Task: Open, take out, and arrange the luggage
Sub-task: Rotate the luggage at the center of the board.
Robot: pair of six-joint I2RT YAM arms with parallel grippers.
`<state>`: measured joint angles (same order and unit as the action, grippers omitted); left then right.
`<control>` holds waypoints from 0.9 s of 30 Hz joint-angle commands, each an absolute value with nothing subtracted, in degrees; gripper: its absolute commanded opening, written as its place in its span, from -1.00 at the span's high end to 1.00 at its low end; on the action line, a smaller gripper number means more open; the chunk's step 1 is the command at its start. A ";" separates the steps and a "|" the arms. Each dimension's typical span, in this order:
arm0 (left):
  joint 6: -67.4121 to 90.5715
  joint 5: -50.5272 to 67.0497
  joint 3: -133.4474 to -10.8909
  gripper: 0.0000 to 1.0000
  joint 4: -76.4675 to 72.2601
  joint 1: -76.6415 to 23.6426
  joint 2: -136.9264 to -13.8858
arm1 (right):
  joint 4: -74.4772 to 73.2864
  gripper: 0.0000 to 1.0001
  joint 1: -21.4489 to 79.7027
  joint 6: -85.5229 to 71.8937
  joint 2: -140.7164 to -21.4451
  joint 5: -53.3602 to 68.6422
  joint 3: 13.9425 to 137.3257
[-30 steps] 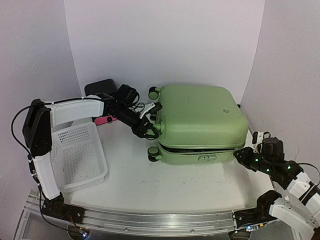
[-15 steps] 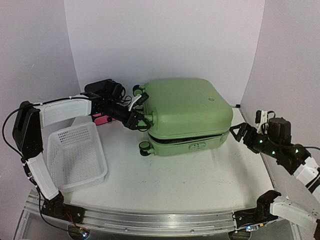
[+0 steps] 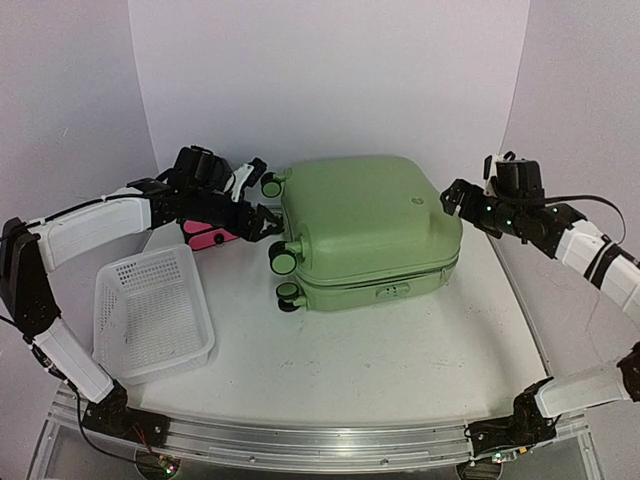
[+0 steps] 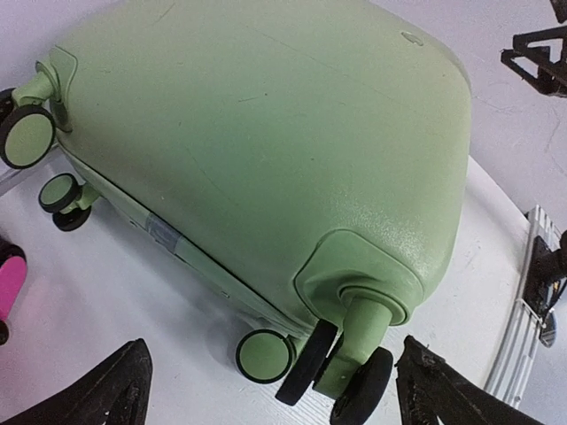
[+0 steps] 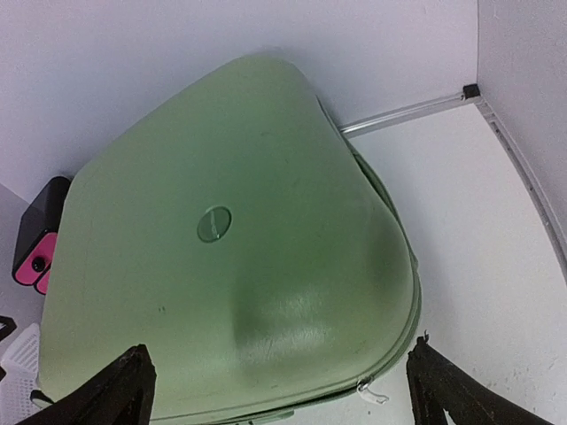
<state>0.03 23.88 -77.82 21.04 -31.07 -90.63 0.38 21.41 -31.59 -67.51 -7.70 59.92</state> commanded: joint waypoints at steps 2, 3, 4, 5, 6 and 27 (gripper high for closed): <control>4.89 10.93 -74.94 -0.81 18.94 -36.12 -85.11 | 2.70 -0.97 19.80 -25.73 -74.28 -11.75 70.56; 7.44 9.24 -73.89 -0.79 18.47 -37.12 -84.04 | 2.86 -0.97 19.13 -25.10 -76.09 -10.64 71.97; 9.77 7.30 -72.04 -0.79 17.70 -38.50 -83.08 | 2.97 -0.97 18.33 -24.54 -77.77 -9.45 73.57; 12.36 6.00 -70.66 -0.80 16.60 -39.38 -82.08 | 3.11 -0.97 17.51 -23.88 -79.67 -7.79 75.14; 15.19 4.74 -69.15 -0.82 15.24 -40.11 -81.01 | 3.16 -0.97 16.47 -23.16 -81.61 -4.87 76.80; 27.25 9.42 -85.60 -0.99 13.58 -33.88 -96.19 | 5.91 -0.97 4.16 -22.08 -104.72 24.75 89.22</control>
<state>25.56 8.12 -80.90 15.75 -34.79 -92.55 2.79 3.79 -21.41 -105.86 19.25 90.00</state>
